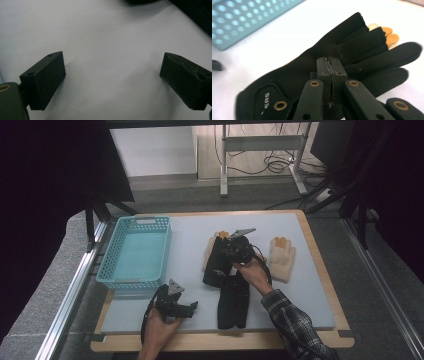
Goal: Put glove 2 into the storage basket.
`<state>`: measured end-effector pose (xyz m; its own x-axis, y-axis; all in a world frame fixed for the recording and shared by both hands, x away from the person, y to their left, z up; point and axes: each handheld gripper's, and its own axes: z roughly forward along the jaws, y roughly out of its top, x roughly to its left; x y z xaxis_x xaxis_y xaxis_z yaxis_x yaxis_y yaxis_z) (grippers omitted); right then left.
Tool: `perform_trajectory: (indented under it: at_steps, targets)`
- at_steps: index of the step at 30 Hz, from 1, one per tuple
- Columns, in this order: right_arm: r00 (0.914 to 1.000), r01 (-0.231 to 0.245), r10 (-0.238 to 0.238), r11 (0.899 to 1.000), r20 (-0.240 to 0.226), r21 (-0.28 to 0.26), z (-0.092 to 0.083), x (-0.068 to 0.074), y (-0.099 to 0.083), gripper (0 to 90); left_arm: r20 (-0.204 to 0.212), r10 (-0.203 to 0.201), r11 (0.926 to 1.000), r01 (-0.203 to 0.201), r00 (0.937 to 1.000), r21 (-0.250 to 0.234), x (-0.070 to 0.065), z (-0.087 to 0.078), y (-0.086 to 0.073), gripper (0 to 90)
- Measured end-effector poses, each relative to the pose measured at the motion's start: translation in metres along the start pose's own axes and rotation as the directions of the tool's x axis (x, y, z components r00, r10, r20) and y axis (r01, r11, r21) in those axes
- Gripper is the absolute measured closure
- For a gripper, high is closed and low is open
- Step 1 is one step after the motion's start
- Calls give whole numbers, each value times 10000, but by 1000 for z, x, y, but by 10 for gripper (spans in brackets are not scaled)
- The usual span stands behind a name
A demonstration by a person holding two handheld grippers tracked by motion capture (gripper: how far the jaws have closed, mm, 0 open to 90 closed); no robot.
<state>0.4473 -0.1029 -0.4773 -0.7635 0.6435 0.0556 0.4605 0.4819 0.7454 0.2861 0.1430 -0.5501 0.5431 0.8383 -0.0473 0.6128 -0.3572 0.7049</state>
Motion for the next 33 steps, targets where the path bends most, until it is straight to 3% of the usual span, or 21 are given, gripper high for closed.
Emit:
perform_trajectory:
  at_steps: [7,14,24,29,33]
  targets:
    - [9997,54,-63,9994,-247,-355,-33,3,11,872,11,-16,10000,16,10000,-23,0,0,0,67]
    - [9971,264,-286,9991,-706,-325,-67,13,17,871,5,-15,10000,15,10000,-13,0,0,0,67]
    - [9879,643,-609,9977,-1429,192,-115,39,-4,871,0,-33,10000,33,10000,-47,0,0,0,66]
    - [9821,805,-647,9932,-1768,838,-119,50,-23,871,15,-52,10000,52,10000,-12,0,0,0,67]
    - [9821,703,-409,9852,-1840,1561,-101,52,-41,869,0,-34,10000,34,10000,-43,0,0,0,67]
